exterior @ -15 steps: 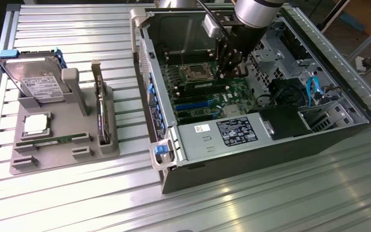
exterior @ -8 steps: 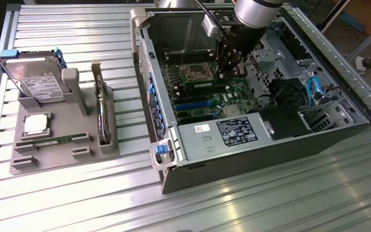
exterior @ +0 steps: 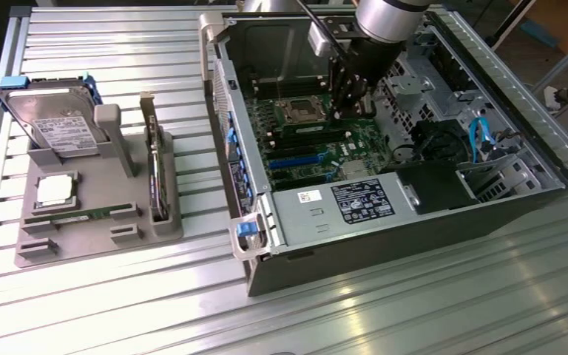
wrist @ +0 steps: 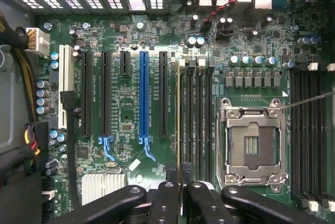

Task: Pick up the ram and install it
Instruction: 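Insert the ram into the slot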

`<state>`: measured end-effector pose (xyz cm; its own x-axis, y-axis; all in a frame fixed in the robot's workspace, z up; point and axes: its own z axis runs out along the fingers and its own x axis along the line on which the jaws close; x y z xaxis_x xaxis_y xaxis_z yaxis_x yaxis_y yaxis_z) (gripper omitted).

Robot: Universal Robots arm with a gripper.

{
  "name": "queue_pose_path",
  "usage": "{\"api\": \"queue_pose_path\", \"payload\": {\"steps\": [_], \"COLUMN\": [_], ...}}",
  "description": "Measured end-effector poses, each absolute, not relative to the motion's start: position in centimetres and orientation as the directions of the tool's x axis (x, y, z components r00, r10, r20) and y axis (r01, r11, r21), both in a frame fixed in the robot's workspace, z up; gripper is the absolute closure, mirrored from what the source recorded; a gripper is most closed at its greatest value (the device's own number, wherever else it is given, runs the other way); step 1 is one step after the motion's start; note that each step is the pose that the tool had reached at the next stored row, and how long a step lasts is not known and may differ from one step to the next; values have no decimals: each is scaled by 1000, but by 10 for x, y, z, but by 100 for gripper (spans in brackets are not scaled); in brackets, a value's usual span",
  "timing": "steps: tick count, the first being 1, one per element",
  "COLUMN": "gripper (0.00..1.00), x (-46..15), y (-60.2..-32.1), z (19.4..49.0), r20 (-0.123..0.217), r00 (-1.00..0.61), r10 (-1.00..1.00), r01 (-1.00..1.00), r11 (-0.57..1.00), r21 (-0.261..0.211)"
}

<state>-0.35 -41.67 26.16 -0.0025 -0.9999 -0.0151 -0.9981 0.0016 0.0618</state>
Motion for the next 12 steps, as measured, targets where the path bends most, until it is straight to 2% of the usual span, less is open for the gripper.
{"api": "queue_pose_path", "payload": {"steps": [12], "gripper": [88], "x": [-5], "y": [-414], "z": [250], "r20": [-15], "r00": [-2], "r10": [-1000], "r01": [-998], "r11": [2], "r21": [56]}}
